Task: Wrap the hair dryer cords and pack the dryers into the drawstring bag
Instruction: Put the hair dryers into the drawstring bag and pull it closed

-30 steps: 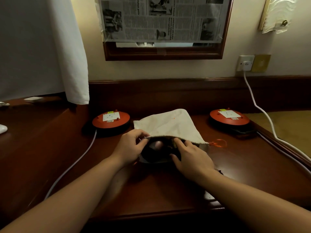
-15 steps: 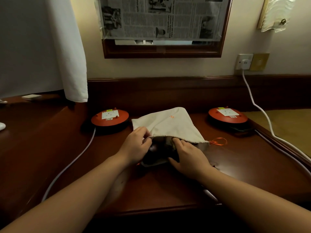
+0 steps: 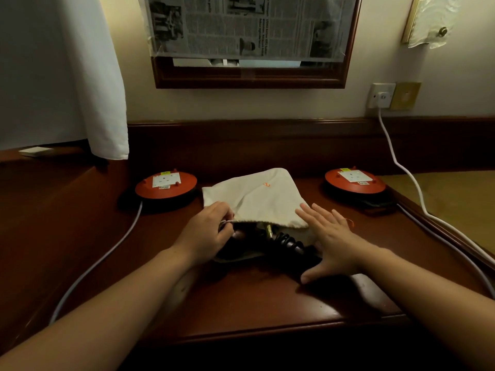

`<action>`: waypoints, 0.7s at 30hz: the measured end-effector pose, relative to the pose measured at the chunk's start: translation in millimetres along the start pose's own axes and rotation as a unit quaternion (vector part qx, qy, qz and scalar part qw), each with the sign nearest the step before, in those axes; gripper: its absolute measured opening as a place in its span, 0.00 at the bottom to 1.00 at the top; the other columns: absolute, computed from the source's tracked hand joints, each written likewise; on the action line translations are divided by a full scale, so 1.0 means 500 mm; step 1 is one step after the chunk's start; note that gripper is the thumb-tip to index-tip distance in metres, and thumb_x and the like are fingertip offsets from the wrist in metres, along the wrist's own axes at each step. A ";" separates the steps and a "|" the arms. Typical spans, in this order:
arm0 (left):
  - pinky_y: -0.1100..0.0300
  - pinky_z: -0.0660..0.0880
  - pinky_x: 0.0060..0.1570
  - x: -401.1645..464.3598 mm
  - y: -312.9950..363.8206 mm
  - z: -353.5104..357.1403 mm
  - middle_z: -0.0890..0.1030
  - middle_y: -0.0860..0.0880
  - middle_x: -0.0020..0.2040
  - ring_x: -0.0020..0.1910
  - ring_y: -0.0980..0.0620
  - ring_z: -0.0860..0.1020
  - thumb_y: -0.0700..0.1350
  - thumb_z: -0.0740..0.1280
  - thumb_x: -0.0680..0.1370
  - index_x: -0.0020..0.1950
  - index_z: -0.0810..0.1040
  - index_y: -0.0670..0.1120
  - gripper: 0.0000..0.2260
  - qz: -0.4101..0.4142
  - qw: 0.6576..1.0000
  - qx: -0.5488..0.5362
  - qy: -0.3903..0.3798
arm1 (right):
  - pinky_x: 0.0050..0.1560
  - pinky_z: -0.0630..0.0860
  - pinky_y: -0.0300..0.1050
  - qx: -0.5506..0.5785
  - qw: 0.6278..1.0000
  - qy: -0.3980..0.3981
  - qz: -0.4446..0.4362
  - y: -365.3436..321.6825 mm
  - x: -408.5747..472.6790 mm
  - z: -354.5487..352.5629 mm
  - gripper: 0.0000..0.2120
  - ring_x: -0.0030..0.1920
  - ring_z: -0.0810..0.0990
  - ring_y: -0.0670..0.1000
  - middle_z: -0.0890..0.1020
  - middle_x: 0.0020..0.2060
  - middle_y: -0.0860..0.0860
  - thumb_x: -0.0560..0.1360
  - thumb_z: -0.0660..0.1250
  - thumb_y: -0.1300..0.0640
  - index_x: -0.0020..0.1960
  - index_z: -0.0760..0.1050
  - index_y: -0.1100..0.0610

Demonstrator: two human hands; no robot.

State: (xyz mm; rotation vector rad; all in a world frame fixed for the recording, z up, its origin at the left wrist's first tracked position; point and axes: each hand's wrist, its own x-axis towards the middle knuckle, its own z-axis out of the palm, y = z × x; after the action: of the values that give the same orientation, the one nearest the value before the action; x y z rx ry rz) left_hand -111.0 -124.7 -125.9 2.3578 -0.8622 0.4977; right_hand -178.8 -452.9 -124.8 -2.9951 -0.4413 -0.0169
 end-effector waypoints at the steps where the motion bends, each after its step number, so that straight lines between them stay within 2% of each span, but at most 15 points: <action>1: 0.50 0.78 0.38 -0.001 0.000 0.001 0.78 0.52 0.48 0.44 0.51 0.76 0.45 0.66 0.80 0.50 0.72 0.52 0.04 0.002 1.000 0.004 0.002 | 0.81 0.37 0.58 0.011 0.999 -0.030 0.010 0.007 0.000 -0.007 0.71 0.83 0.37 0.50 0.41 0.84 0.44 0.56 0.71 0.18 0.83 0.34 0.42; 4: 0.48 0.79 0.38 -0.003 0.001 0.004 0.79 0.50 0.50 0.45 0.50 0.78 0.45 0.66 0.80 0.50 0.72 0.53 0.04 0.006 1.000 0.006 0.004 | 0.81 0.55 0.61 0.050 0.993 -0.101 0.016 0.009 0.001 0.000 0.73 0.81 0.53 0.57 0.50 0.82 0.44 0.52 0.76 0.20 0.82 0.36 0.40; 8: 0.49 0.80 0.39 -0.004 -0.005 0.003 0.80 0.50 0.54 0.47 0.49 0.78 0.46 0.65 0.81 0.51 0.70 0.55 0.05 0.005 1.000 0.009 -0.007 | 0.80 0.54 0.63 0.062 0.990 -0.128 -0.010 0.016 0.009 0.026 0.75 0.78 0.52 0.54 0.52 0.76 0.41 0.50 0.76 0.20 0.82 0.35 0.39; 10: 0.48 0.80 0.40 -0.003 -0.008 0.000 0.80 0.49 0.55 0.48 0.49 0.79 0.45 0.65 0.81 0.52 0.70 0.55 0.06 0.003 1.000 0.011 -0.015 | 0.79 0.58 0.57 0.079 0.990 -0.120 0.000 0.030 0.010 0.019 0.74 0.74 0.54 0.50 0.55 0.70 0.39 0.50 0.78 0.22 0.82 0.40 0.42; 12: 0.49 0.80 0.41 -0.002 -0.010 -0.002 0.80 0.49 0.56 0.49 0.49 0.79 0.45 0.65 0.82 0.52 0.70 0.55 0.05 0.002 1.000 0.012 -0.020 | 0.76 0.63 0.49 0.089 0.989 -0.116 0.005 0.041 0.008 0.023 0.67 0.68 0.58 0.46 0.58 0.64 0.40 0.53 0.80 0.25 0.81 0.49 0.44; 16: 0.52 0.78 0.40 0.003 -0.009 0.000 0.80 0.51 0.54 0.48 0.50 0.78 0.46 0.65 0.81 0.53 0.71 0.56 0.05 -0.002 1.000 0.010 -0.025 | 0.63 0.74 0.43 0.103 0.992 -0.077 -0.012 0.039 -0.001 0.047 0.39 0.58 0.70 0.44 0.65 0.58 0.42 0.65 0.76 0.32 0.68 0.65 0.46; 18: 0.51 0.78 0.40 0.005 -0.007 0.001 0.80 0.51 0.54 0.48 0.50 0.78 0.46 0.65 0.81 0.54 0.72 0.55 0.04 -0.005 1.000 0.007 -0.029 | 0.56 0.76 0.44 0.093 0.994 -0.047 -0.013 0.032 0.002 0.051 0.29 0.53 0.74 0.45 0.71 0.56 0.43 0.70 0.73 0.33 0.63 0.70 0.48; 21: 0.53 0.78 0.41 0.009 -0.001 0.001 0.78 0.51 0.52 0.47 0.52 0.76 0.44 0.66 0.81 0.53 0.74 0.52 0.04 0.003 0.999 0.012 -0.033 | 0.51 0.78 0.52 0.092 0.996 -0.005 0.005 0.022 0.003 0.058 0.24 0.48 0.77 0.48 0.78 0.50 0.45 0.74 0.68 0.33 0.59 0.75 0.50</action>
State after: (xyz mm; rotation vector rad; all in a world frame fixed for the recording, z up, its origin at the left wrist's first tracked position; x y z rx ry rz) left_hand -107.3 -127.0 -124.1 2.4057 -0.8976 0.4370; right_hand -174.2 -459.5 -155.0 -2.8165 -0.4054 0.0388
